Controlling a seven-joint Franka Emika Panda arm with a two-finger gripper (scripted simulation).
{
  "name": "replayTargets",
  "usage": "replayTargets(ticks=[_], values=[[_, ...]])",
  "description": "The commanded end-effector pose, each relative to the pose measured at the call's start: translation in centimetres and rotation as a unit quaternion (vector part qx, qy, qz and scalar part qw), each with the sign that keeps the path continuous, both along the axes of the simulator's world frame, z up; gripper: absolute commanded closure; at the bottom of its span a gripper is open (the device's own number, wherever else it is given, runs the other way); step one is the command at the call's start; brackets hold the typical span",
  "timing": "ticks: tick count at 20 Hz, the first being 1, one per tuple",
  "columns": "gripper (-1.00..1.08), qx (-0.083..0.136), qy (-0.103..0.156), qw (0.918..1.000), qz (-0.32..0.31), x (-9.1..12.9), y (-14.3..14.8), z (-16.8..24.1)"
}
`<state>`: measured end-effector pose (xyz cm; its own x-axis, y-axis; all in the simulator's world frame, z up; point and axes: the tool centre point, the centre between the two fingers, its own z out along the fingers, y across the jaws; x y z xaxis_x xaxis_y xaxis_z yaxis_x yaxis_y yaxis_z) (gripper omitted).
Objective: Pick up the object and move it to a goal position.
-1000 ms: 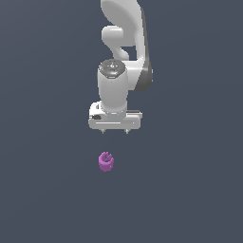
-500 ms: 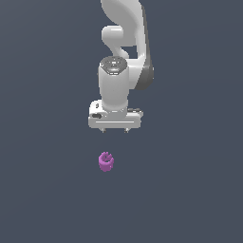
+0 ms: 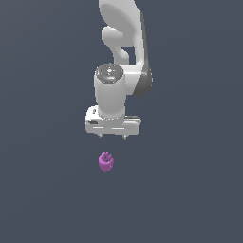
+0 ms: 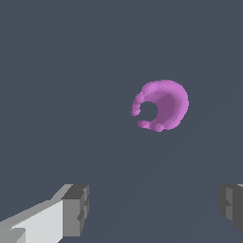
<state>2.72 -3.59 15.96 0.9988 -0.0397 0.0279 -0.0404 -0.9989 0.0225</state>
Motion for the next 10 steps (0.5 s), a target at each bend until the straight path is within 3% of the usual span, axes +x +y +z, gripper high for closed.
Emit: replayTargets(ticks=[1, 10], values=[[-0.92, 0.002, 0.002, 0.9999, -0.013, 0.9, -0.4, -0.4], [-0.92, 0.009, 0.008, 0.9975, -0.070, 4.7, -2.2, -2.6]])
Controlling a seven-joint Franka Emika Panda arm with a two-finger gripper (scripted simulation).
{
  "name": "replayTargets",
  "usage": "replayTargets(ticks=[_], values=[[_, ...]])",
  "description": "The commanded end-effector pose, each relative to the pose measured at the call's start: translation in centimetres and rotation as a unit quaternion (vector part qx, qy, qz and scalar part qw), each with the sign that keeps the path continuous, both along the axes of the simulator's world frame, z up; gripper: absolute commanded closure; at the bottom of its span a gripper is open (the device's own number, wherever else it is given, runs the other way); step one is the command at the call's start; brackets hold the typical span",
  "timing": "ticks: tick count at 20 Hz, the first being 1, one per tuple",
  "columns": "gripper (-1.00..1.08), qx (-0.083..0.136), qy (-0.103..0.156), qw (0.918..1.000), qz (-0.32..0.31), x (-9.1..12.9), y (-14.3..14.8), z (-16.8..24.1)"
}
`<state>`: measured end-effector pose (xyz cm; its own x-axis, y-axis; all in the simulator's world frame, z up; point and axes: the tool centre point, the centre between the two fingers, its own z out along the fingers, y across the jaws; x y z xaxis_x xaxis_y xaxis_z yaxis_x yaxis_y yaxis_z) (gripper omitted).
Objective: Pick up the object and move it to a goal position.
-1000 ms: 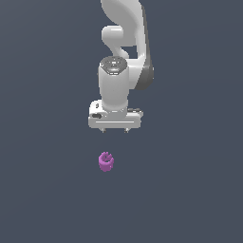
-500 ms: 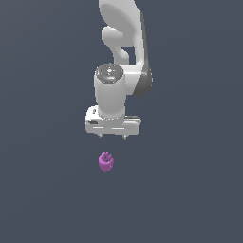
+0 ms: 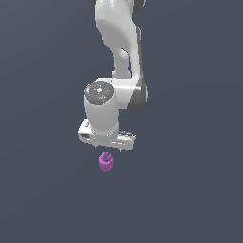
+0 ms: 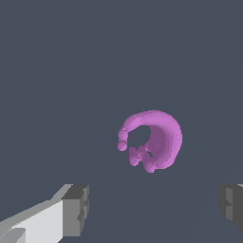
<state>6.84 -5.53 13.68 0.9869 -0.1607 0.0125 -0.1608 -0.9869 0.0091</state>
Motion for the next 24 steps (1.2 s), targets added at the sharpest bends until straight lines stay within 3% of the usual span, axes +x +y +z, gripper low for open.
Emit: replayTargets(ticks=[1, 10, 18, 24], values=[[-0.92, 0.002, 0.001, 0.9999, -0.014, 0.9, -0.4, -0.6], [-0.92, 0.005, 0.005, 0.9991, -0.042, 2.5, -1.4, -1.9], [-0.92, 0.006, 0.005, 0.9990, -0.044, 2.6, -1.4, -2.4], [-0.92, 0.006, 0.005, 0.9990, -0.045, 2.5, -1.4, -5.4]])
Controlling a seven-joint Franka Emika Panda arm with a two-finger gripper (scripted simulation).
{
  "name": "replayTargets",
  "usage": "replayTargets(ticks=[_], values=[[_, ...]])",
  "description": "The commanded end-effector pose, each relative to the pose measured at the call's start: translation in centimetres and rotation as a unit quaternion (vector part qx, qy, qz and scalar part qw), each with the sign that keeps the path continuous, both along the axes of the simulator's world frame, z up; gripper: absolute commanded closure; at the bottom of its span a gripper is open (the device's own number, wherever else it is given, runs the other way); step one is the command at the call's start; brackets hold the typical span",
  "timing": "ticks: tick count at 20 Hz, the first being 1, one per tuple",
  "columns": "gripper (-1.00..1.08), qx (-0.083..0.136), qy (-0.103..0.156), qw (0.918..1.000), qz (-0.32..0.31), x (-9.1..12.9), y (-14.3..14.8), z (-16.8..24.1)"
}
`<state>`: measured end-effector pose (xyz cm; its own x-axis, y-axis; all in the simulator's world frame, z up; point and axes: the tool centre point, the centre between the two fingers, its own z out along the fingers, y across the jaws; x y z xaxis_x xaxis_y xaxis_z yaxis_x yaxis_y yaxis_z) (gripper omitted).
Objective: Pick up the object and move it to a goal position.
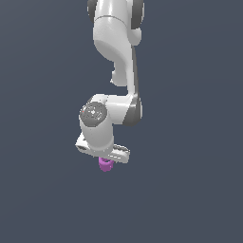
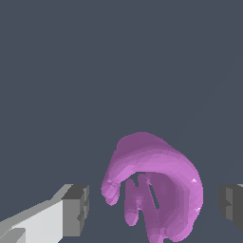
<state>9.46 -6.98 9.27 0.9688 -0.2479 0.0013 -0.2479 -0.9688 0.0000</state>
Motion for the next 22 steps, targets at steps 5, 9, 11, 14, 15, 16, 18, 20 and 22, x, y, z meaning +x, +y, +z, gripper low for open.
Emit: replayTargets(ticks=[5, 9, 11, 14, 15, 16, 18, 20, 22], values=[[-0.92, 0.000, 0.001, 1.0000, -0.001, -0.1, 0.0, -2.7], [-0.92, 0.000, 0.001, 1.0000, -0.001, 0.1, 0.0, -2.7], [1.08, 0.000, 0.001, 1.0000, -0.001, 0.1, 0.0, -2.6], [1.08, 0.000, 0.001, 1.0000, -0.001, 0.1, 0.0, -2.6], [1.08, 0.000, 0.001, 1.0000, -0.001, 0.1, 0.0, -2.6], [1.08, 0.000, 0.001, 1.0000, -0.001, 0.1, 0.0, -2.6], [1.08, 0.000, 0.001, 1.0000, -0.001, 0.1, 0.0, -2.6], [1.08, 0.000, 0.001, 1.0000, -0.001, 0.1, 0.0, -2.6], [1.08, 0.000, 0.001, 1.0000, -0.001, 0.0, 0.0, -2.6]])
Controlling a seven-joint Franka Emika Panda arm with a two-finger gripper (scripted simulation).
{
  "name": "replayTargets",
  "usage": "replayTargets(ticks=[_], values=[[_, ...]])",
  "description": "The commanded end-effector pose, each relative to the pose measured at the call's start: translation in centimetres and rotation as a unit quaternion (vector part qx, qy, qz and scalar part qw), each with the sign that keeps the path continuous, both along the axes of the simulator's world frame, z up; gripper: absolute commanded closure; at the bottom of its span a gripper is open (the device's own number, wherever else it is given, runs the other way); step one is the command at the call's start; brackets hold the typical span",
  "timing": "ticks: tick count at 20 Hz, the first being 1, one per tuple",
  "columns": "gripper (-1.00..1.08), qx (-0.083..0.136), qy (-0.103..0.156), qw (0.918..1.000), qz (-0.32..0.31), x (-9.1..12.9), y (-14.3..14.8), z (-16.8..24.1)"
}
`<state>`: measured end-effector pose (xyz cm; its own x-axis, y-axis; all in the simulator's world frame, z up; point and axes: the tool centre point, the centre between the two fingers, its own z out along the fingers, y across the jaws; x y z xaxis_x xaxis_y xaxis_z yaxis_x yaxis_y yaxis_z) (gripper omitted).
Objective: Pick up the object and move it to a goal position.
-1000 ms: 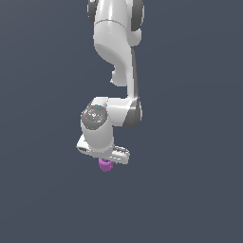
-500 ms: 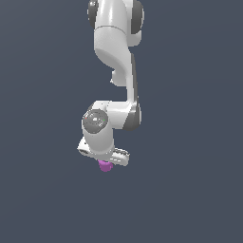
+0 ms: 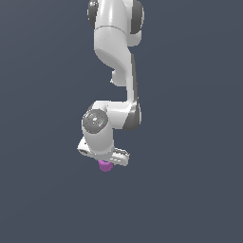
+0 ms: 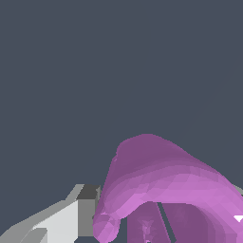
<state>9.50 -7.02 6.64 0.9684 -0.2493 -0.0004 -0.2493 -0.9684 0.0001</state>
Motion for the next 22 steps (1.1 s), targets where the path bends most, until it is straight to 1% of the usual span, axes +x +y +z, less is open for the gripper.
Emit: replayTargets(ticks=[1, 7, 12, 17, 22], values=[[1.08, 0.000, 0.000, 1.0000, 0.000, 0.0, 0.0, 0.1], [1.08, 0.000, 0.000, 1.0000, 0.000, -0.5, 0.0, 1.4], [1.08, 0.000, 0.000, 1.0000, 0.000, -1.3, -0.1, 3.9], [1.08, 0.000, 0.000, 1.0000, 0.000, -2.7, -0.2, 7.6], [1.08, 0.000, 0.000, 1.0000, 0.000, -4.4, -0.4, 12.8]])
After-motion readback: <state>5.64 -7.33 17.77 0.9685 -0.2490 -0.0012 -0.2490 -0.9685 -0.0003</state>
